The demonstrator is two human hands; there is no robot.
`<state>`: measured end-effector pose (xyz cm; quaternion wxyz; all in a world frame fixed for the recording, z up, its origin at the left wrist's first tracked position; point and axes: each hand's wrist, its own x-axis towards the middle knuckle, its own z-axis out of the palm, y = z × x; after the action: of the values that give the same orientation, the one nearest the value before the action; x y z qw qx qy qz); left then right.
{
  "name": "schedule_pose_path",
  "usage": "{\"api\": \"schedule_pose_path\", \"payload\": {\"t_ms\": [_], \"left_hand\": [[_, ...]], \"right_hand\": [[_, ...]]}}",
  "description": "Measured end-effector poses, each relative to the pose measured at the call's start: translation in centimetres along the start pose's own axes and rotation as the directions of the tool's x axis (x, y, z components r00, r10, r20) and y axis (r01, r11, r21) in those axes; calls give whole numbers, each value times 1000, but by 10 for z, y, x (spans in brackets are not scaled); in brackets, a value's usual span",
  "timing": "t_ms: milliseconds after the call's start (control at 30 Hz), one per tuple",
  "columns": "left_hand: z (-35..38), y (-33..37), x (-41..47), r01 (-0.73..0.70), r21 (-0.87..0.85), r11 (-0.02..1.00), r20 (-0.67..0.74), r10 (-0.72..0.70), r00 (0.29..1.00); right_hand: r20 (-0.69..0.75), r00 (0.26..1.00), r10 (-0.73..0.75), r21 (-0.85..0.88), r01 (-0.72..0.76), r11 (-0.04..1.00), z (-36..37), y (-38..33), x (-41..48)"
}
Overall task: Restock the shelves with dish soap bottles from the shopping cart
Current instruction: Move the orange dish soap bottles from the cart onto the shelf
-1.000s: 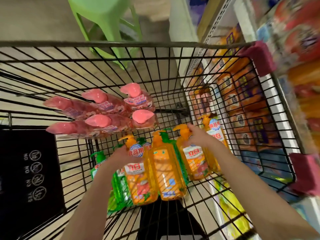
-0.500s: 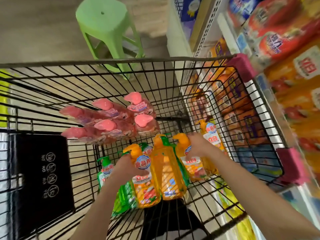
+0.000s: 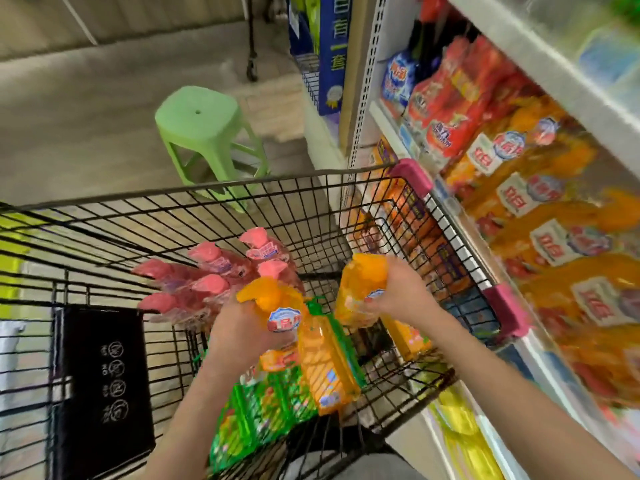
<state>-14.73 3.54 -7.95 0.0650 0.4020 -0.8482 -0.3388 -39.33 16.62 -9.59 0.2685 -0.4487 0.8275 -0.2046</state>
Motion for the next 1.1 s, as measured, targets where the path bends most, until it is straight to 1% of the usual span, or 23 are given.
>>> {"api": "schedule_pose_path", "payload": {"t_ms": [67, 167, 300, 400, 467, 600, 667, 767, 833, 933, 1000, 1100], "left_hand": [[-14, 23, -3, -72, 21, 997, -41, 73, 997], [-34, 58, -6, -142, -26, 990, -78, 139, 987], [-56, 102, -9, -217, -101, 971, -103, 207, 973], [-75, 143, -19, -284, -59, 957, -180, 270, 946], [-88, 172, -29, -351, -64, 934, -220, 329, 918], [-107, 214, -30, -544, -63, 837, -229, 518, 824], [-113, 233, -27, -664, -51, 746, -266, 631, 729], [-122, 266, -24, -781, -87, 618, -295, 733, 613], [-129, 290, -22, -835, -92, 542, -307, 782, 542], [-131, 322, -13, -902, -114, 417, -321, 844, 430], [-130, 345, -8, -912, -154, 380, -292, 865, 409], [-125, 379, 2, -908, -189, 374, -270, 869, 414]], "right_hand": [[-76, 996, -55, 39, 58, 998, -23, -17, -18], [-174, 983, -55, 121, 76, 990, -52, -39, -45], [-279, 952, -123, 116, 161, 980, -92, -58, -74], [-401, 899, -174, 104, 234, 967, -128, -77, -102], [-448, 874, -188, 83, 250, 965, -149, -87, -122], [-545, 811, -213, 31, 273, 961, -188, -94, -155], [-585, 777, -232, -5, 282, 959, -206, -96, -172], [-670, 674, -310, -109, 324, 940, -230, -97, -196], [-709, 626, -325, -131, 336, 933, -245, -98, -211], [-770, 496, -401, -212, 394, 895, -270, -96, -235], [-803, 449, -391, -201, 414, 888, -286, -97, -251], [-852, 381, -358, -203, 391, 898, -302, -90, -265]]}}
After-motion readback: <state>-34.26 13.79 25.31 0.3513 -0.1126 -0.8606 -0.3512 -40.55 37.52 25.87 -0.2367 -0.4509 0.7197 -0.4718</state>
